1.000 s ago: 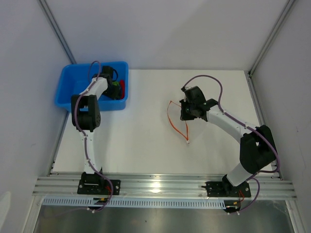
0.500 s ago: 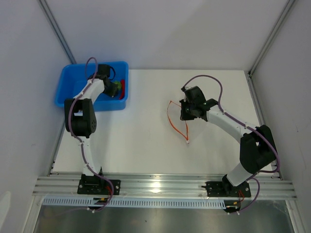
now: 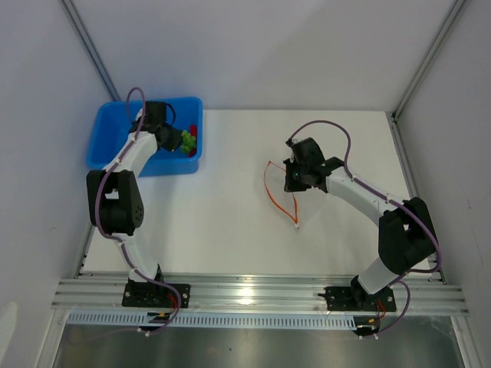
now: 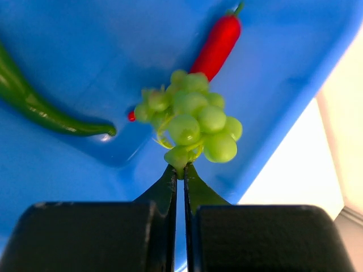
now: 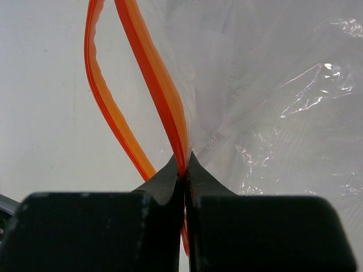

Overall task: Place the food in the zip-top bag and seal the zipper
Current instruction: Pick up the fake vegetable from the bin, then place the fake vegetable in the zipper food storage bag.

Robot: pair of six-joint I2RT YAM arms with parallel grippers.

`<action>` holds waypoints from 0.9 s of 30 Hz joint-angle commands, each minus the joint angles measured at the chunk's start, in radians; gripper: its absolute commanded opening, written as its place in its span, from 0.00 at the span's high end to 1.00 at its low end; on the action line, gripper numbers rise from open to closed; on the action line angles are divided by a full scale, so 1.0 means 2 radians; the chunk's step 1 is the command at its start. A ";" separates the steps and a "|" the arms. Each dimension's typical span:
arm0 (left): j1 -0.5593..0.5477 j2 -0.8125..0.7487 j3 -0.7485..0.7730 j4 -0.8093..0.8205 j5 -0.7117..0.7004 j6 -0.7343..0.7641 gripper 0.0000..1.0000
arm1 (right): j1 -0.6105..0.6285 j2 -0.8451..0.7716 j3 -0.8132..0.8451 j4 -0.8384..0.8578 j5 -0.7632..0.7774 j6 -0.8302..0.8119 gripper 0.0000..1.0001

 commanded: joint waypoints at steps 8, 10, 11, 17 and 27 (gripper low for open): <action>0.001 -0.099 -0.070 0.075 0.032 0.051 0.99 | 0.000 -0.011 0.008 0.015 -0.013 0.009 1.00; 0.002 -0.129 -0.097 0.098 0.032 0.061 0.99 | 0.001 -0.009 0.011 0.015 -0.016 0.010 1.00; 0.002 -0.138 -0.102 0.103 0.030 0.065 1.00 | 0.003 -0.008 0.012 0.015 -0.017 0.010 1.00; 0.002 -0.190 -0.126 0.111 0.031 0.088 0.99 | 0.007 0.002 0.021 0.010 -0.018 0.009 1.00; -0.001 -0.292 -0.210 0.188 0.138 0.138 0.99 | 0.021 0.022 0.060 -0.012 -0.010 0.011 1.00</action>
